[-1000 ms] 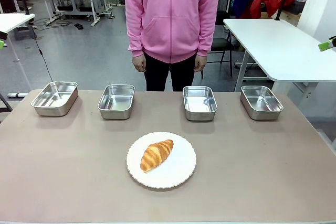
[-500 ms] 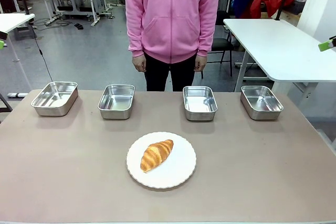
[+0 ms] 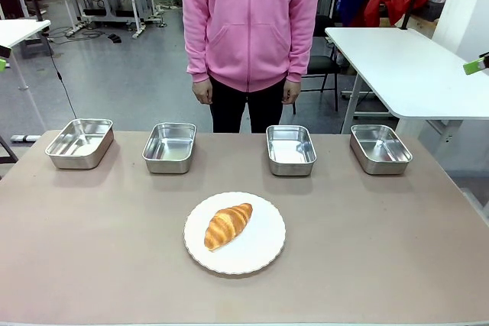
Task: Place the bread in the container.
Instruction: Place the Butter Roll into the Airtight Container indicated by the human.
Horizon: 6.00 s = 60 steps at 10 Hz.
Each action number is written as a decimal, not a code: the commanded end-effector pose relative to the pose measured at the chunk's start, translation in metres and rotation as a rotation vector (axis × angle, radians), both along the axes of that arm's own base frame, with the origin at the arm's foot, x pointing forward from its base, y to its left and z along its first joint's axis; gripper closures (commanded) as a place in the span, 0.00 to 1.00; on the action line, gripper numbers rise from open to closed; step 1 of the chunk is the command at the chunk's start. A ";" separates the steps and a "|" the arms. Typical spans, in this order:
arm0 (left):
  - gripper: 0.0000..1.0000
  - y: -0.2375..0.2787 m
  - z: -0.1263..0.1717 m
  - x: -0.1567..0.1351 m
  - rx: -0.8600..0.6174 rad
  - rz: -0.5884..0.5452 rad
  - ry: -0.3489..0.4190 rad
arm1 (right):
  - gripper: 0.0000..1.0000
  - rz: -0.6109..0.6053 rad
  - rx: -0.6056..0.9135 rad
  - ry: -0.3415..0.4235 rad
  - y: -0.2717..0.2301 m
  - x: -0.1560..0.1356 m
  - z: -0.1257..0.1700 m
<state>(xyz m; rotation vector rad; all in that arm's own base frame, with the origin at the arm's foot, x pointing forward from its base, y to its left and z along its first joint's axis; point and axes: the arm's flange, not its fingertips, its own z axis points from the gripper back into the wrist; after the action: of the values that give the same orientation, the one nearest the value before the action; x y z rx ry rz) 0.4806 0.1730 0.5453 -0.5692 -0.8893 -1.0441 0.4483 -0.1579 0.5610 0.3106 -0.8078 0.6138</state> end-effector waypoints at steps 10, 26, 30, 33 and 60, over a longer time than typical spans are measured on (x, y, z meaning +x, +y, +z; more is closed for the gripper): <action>0.00 0.000 0.003 0.000 0.006 -0.003 -0.001 | 0.00 0.004 0.009 -0.005 0.000 0.001 0.000; 0.00 0.000 0.003 0.000 0.006 -0.003 -0.001 | 0.00 0.004 0.009 -0.005 0.000 0.001 0.000; 0.00 0.000 0.003 0.000 0.006 -0.003 -0.001 | 0.00 0.004 0.009 -0.005 0.000 0.001 0.000; 0.00 0.000 0.003 0.000 0.006 -0.003 -0.001 | 0.00 0.004 0.009 -0.005 0.000 0.001 0.000; 0.00 0.000 0.003 0.000 0.006 -0.003 -0.001 | 0.00 0.004 0.009 -0.005 0.000 0.001 0.000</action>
<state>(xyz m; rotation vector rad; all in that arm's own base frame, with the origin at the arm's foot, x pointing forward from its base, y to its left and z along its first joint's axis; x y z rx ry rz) 0.4805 0.1731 0.5453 -0.5691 -0.8893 -1.0440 0.4482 -0.1579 0.5610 0.3107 -0.8077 0.6138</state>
